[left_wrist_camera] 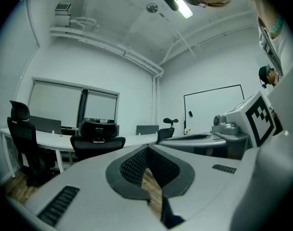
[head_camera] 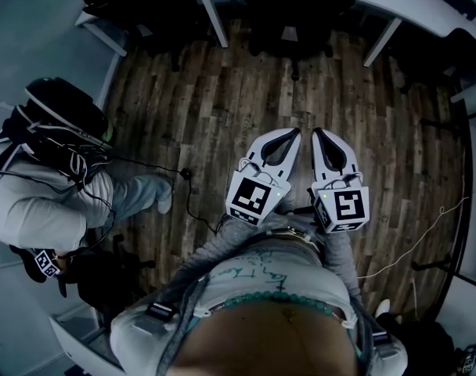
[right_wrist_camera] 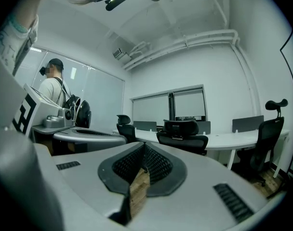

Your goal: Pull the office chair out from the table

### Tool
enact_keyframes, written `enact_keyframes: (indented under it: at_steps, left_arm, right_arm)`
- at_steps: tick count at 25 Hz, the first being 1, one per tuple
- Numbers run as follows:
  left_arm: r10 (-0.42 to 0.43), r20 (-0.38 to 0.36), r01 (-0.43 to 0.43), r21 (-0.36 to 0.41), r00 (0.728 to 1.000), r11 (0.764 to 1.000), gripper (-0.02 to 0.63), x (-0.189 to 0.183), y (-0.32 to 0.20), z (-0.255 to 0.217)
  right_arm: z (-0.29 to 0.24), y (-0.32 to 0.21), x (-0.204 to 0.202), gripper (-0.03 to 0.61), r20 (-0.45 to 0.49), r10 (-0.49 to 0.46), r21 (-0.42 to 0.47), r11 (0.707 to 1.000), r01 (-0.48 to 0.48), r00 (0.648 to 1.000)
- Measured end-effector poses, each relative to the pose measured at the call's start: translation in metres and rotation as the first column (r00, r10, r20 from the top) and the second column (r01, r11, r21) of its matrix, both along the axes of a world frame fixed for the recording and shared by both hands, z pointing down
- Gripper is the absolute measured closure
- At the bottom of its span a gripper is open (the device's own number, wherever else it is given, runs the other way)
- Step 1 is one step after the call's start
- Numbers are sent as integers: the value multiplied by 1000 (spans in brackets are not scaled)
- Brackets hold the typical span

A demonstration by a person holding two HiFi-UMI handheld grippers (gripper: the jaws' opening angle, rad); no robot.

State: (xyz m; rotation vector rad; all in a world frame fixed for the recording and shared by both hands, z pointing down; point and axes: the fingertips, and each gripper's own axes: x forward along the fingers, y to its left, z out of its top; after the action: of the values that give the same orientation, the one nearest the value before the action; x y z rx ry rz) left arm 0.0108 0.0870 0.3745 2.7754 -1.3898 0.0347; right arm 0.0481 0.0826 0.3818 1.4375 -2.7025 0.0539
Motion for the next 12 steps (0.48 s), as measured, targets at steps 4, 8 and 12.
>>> enact_keyframes:
  at_steps: [4, 8, 12]
  left_arm:
    - [21, -9, -21, -1, 1000, 1000, 603, -6, -26, 0]
    - [47, -13, -47, -10, 999, 999, 603, -14, -49, 0]
    - [61, -23, -61, -4, 998, 998, 603, -24, -65, -3]
  right_arm:
    - [0, -25, -5, 558, -8, 24, 9, 1000, -23, 1000]
    - [0, -48, -9, 558, -9, 59, 1, 998, -59, 998]
    - [-6, -65, -19, 558, -5, 80, 0, 997, -80, 997]
